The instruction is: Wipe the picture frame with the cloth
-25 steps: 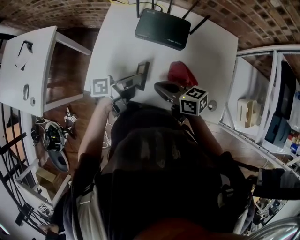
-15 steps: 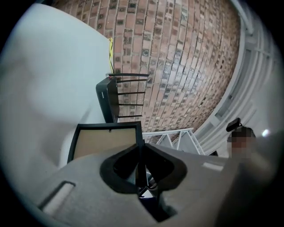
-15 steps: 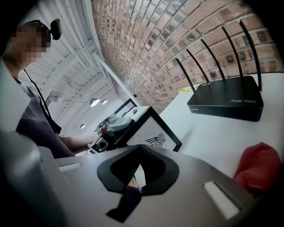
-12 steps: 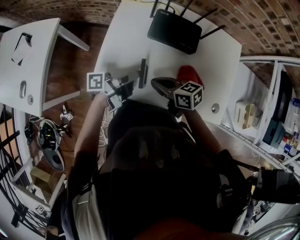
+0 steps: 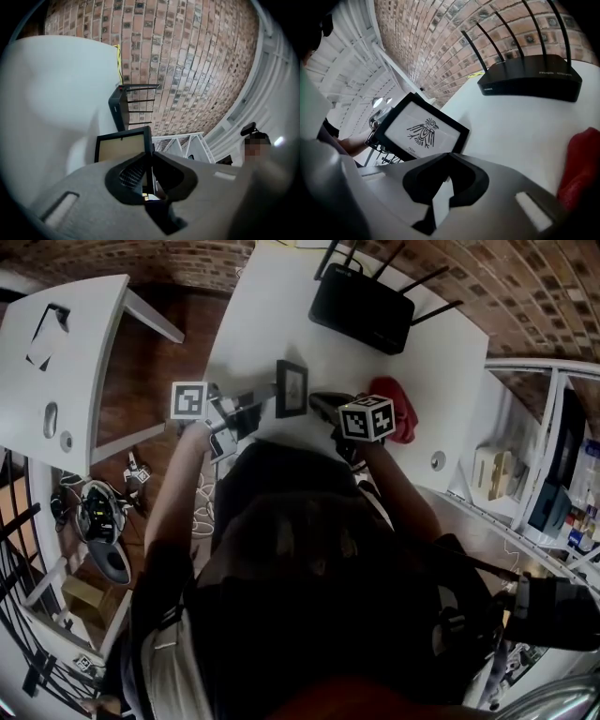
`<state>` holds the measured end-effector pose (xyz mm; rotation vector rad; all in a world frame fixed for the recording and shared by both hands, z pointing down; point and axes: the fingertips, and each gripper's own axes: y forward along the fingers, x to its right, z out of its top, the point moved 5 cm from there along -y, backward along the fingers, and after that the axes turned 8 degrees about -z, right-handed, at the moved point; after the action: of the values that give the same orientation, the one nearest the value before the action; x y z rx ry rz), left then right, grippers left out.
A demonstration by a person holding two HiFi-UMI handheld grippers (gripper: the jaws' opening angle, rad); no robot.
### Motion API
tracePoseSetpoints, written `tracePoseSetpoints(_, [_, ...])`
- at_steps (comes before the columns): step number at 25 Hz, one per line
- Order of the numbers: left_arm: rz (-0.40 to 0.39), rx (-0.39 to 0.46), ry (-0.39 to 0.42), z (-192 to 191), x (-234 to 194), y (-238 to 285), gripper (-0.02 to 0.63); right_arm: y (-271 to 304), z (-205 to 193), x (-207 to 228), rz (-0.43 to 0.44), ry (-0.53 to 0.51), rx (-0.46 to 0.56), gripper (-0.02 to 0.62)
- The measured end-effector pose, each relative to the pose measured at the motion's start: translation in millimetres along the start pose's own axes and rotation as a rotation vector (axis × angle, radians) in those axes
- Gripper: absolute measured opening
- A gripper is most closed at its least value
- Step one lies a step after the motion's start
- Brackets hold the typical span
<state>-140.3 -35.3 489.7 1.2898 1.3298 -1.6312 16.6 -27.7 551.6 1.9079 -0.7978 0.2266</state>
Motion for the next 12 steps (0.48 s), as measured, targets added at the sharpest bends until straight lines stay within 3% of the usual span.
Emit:
tracePoseSetpoints(8, [0.018,-0.01,0.007,9.7,-6.5,-13.3,0.041,7.8,-18.4,12.8,0.049,0.167,-0.01,0.002])
tracePoseSetpoints(12, [0.02,-0.022,0.017,15.9,-11.9,-15.2,0.041,9.2,-17.1,11.8,0.073,0.195,-0.023,0.002])
